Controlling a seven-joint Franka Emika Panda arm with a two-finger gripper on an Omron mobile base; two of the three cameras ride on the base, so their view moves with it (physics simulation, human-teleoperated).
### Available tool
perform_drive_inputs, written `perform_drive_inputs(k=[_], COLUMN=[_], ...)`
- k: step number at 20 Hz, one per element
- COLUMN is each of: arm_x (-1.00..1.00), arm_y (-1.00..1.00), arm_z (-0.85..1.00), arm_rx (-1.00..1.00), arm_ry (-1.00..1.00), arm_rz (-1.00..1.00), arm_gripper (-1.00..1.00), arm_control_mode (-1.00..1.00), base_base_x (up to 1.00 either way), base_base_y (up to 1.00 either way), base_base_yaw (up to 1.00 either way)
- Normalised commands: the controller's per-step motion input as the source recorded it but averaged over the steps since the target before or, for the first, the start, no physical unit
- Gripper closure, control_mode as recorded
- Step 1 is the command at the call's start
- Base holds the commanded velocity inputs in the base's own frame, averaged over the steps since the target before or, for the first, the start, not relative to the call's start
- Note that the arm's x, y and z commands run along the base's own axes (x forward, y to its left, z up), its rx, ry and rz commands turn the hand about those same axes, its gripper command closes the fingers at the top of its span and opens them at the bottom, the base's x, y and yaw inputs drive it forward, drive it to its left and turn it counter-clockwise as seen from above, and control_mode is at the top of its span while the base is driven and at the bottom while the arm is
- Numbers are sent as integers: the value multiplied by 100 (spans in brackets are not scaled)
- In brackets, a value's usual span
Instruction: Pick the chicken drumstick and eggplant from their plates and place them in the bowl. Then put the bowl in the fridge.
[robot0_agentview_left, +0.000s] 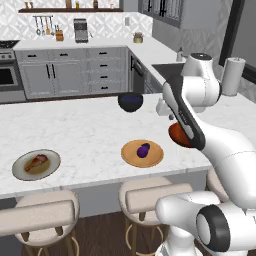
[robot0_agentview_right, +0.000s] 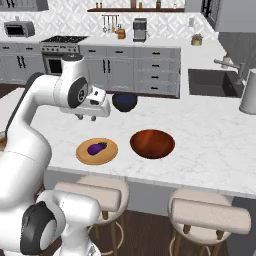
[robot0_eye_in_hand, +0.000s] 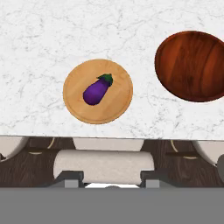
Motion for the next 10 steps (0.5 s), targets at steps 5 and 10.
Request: perform_drive_inputs(k=[5,10], arm_x=[0,0], arm_y=[0,0], arm_z=[0,0], arm_rx=[0,0], arm_ry=[0,0], arm_rz=[0,0], arm_gripper=[-100,-100], arm_control_mode=[100,100], base_base_x=[2,0], base_base_y=[0,50], base_base_yaw=[0,-1])
